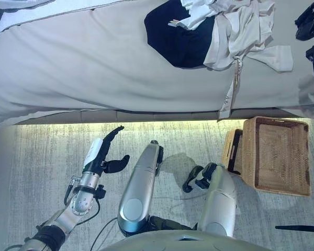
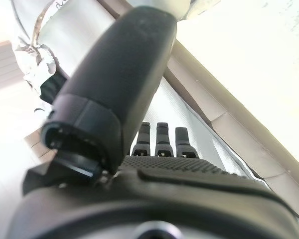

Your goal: Pick up the clothes from the bed and place them into the basket

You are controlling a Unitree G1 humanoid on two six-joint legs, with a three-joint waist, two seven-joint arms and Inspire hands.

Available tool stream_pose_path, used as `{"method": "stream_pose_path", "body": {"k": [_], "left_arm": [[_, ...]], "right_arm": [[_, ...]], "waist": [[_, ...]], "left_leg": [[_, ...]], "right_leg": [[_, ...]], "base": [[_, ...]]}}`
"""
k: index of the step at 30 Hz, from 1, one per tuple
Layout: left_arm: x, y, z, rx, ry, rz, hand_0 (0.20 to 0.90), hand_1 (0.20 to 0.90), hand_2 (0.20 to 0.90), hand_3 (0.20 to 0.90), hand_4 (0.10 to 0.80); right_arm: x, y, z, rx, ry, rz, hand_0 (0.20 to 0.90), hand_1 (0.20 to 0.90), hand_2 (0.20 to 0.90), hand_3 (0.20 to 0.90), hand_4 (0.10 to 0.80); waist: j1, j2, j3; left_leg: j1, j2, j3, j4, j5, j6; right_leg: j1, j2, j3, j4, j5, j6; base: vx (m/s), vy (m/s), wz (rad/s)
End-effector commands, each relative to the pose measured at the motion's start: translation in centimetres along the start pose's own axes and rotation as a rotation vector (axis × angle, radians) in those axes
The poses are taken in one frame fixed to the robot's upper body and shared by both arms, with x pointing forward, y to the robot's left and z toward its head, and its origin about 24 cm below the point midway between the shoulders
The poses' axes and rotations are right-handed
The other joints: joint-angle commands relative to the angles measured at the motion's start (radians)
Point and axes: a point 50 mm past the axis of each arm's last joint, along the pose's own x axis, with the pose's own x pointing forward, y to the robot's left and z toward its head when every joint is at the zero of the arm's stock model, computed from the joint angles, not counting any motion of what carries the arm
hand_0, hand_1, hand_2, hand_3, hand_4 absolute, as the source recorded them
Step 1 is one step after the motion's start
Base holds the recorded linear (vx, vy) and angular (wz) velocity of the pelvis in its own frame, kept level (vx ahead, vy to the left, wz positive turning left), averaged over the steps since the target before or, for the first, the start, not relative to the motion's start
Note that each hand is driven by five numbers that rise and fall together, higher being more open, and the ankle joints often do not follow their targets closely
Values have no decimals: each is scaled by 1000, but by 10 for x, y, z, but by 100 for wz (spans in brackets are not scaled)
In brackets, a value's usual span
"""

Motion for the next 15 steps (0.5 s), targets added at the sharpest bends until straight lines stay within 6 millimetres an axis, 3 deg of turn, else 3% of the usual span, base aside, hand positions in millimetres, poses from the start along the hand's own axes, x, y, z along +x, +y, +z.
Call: {"method": "stream_pose_path", "body": {"k": [1, 5, 6, 10, 15], "left_arm": [[-4, 6, -9, 26, 49, 86, 900, 900, 900, 900, 800], [-7, -7, -30, 106, 201, 32, 900, 900, 900, 900, 800], [-8, -11, -36, 121, 248, 5, 900, 900, 900, 900, 800], [-21, -25, -56, 163, 402, -95, 900, 900, 900, 900, 800], [-43, -35, -79, 192, 605, -169, 900, 900, 900, 900, 800]], "right_arm": [[-2, 5, 6, 49, -74, -25, 900, 900, 900, 900, 800], [-12, 52, 0, 171, -55, 73, 900, 900, 900, 900, 800], [-16, 64, -1, 209, -60, 98, 900, 900, 900, 900, 800], [-34, 108, -8, 274, -69, 165, 900, 900, 900, 900, 800], [-71, 159, -20, 251, -87, 292, 900, 900, 900, 900, 800]], "waist": [[1, -15, -120], [-12, -34, -160], [-19, -38, -176], [-52, -50, -226], [-117, -60, -316]], "left_leg": [[55, 6, 4, -184, 101, -15], [189, 1, 2, -356, 135, -32], [219, 2, 7, -421, 179, -30], [330, 9, 16, -552, 209, -41], [511, 16, 61, -770, 249, -59]], "right_leg": [[46, 24, -41, -104, 127, 1], [176, 36, -51, -250, 149, 15], [210, 43, -65, -318, 186, 7], [326, 70, -66, -480, 223, 24], [490, 133, -53, -736, 274, 57]], "base": [[-47, -30, -9], [23, -31, -8], [22, -15, -8], [91, -27, -9], [110, -44, -13]]}}
